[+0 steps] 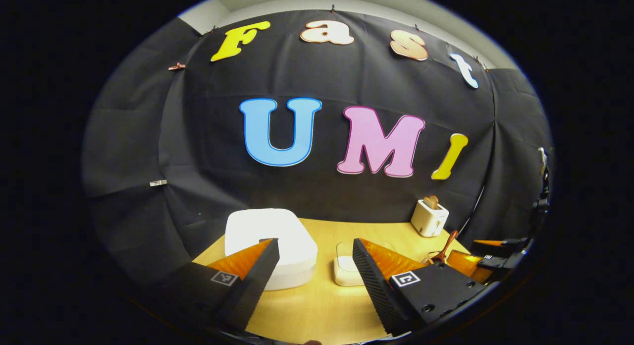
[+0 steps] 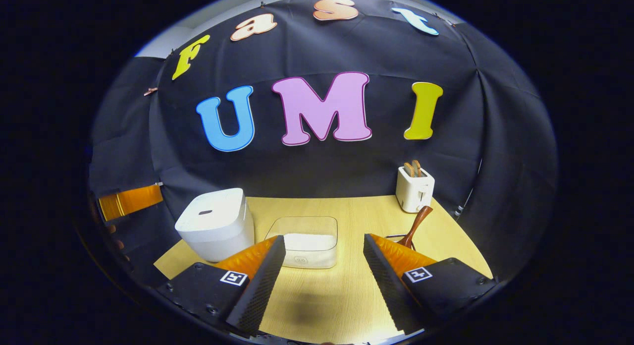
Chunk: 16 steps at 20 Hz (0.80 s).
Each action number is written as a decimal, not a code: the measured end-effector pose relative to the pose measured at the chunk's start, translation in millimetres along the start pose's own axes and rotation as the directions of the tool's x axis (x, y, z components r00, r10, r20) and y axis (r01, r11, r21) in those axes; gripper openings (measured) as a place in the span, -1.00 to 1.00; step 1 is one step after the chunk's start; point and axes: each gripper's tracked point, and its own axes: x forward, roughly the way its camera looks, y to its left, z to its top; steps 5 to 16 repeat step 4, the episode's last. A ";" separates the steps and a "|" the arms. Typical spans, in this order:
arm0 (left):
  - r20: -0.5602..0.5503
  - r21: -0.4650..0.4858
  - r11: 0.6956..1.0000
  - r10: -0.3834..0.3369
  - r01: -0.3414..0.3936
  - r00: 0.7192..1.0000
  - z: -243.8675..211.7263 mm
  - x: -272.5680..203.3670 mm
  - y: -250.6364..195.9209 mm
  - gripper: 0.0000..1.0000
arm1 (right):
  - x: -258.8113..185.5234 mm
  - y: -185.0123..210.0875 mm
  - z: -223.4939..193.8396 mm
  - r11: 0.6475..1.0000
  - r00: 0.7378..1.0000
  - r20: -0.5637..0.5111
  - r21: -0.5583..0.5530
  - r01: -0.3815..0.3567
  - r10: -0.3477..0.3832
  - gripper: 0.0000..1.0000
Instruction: Close the left gripper, press the button to open the rice cooker; take a wooden spoon from the chopstick holder with the right hand, scoop a spoonful of rice and pour it into the rice cooker, then put the wooden spoon back into the chopstick holder.
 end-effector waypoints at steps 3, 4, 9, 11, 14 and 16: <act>0.018 0.001 1.000 -0.009 0.009 1.000 5.8 -0.4 5.8 0.92 | -2.9 13.1 10.6 1.000 1.000 0.030 -0.001 -0.006 0.006 0.97; 0.024 -0.009 1.000 -0.012 0.012 1.000 7.1 -0.8 7.9 0.93 | -3.3 14.8 12.5 1.000 0.999 0.038 -0.008 -0.005 0.006 0.97; 0.024 -0.009 1.000 -0.012 0.012 1.000 7.1 -0.8 7.9 0.93 | -3.3 14.8 12.5 1.000 0.999 0.038 -0.008 -0.005 0.006 0.97; 0.024 -0.009 1.000 -0.012 0.012 1.000 7.1 -0.8 7.9 0.93 | -3.3 14.8 12.5 1.000 0.999 0.038 -0.008 -0.005 0.006 0.97; 0.024 -0.009 1.000 -0.012 0.012 1.000 7.1 -0.8 7.9 0.93 | -3.3 14.8 12.5 1.000 0.999 0.038 -0.008 -0.005 0.006 0.97; 0.024 -0.009 1.000 -0.012 0.012 1.000 7.1 -0.8 7.9 0.93 | -3.3 14.8 12.5 1.000 0.999 0.038 -0.008 -0.005 0.006 0.97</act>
